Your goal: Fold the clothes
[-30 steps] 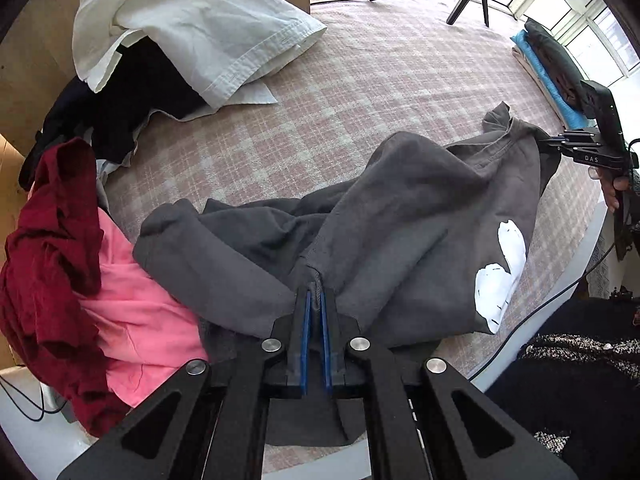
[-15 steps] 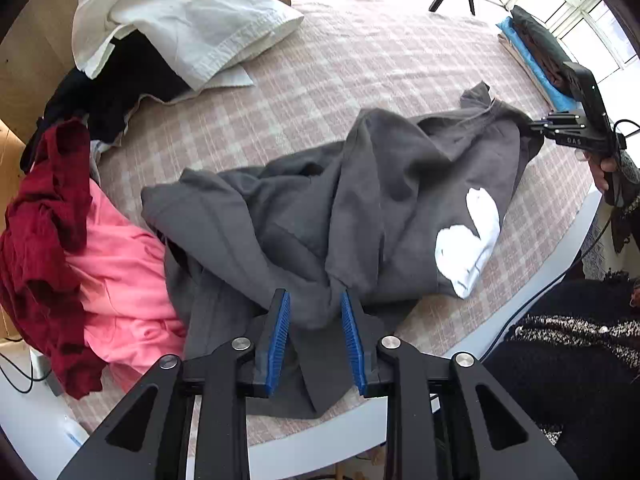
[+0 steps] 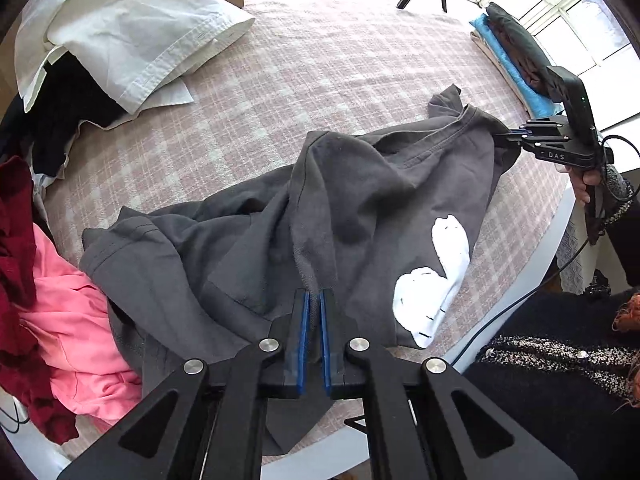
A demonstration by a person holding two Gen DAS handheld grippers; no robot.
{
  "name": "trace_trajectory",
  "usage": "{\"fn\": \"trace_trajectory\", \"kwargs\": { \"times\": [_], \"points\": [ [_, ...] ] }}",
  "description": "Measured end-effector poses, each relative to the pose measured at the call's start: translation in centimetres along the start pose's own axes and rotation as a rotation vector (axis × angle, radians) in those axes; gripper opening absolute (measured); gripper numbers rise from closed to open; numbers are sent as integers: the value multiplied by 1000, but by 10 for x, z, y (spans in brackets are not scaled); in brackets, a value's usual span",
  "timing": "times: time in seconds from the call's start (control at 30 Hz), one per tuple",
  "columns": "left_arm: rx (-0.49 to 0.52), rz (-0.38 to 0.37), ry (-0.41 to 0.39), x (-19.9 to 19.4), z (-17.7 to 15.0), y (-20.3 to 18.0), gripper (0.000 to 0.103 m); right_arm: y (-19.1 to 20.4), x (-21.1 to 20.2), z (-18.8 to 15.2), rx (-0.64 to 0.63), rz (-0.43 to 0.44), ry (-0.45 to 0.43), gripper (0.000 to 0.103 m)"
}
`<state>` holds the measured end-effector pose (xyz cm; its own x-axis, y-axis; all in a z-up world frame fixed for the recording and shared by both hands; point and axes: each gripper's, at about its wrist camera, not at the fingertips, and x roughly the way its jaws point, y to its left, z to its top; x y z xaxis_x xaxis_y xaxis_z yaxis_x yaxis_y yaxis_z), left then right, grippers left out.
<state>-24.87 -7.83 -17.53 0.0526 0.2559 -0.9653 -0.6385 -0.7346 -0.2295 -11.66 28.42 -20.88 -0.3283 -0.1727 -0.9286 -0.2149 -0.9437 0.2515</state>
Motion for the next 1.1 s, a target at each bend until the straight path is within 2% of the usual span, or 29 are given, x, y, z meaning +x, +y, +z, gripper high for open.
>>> {"fn": "trace_trajectory", "kwargs": {
  "times": [0.07, 0.1, 0.17, 0.23, 0.37, 0.47, 0.57, 0.83, 0.9, 0.93, 0.97, 1.03, 1.1],
  "points": [
    [-10, -57, -5, 2, -3, -7, 3, 2, 0, 1, -8, 0, -2, 6],
    [7, -70, 19, 12, -6, -16, 3, 3, -1, 1, -13, 1, -3, 6],
    [43, -95, 70, 33, -13, -35, 11, 5, -2, 2, -22, 2, -5, 6],
    [55, -73, 115, 47, -21, -44, 16, 5, -2, 2, -25, 0, -6, 6],
    [17, -72, 45, 17, -25, -38, 17, 3, -5, 0, -26, -1, -6, 6],
    [36, -1, -25, -9, -17, -33, 30, 3, -5, -3, -29, 3, -7, 6],
    [44, 36, -54, -17, 0, -23, 31, 3, -4, -4, -28, 6, -6, 6],
    [124, 15, 5, 35, 38, -31, 31, 1, -7, -5, -18, 15, -16, 6],
    [124, 25, 38, 53, 43, -30, 29, 1, -6, -4, -17, 19, -17, 6],
    [120, 33, 60, 62, 44, -28, 12, 1, -6, -5, -19, 21, -17, 6],
    [111, 58, 81, 69, 43, -26, 4, 1, -5, -5, -21, 23, -17, 6],
    [83, 62, 50, 62, 39, -19, 3, 2, -4, -5, -26, 27, -17, 6],
    [36, 49, -21, 37, 32, -8, 3, 6, -5, -4, -50, 26, -20, 10]
  ]
}}
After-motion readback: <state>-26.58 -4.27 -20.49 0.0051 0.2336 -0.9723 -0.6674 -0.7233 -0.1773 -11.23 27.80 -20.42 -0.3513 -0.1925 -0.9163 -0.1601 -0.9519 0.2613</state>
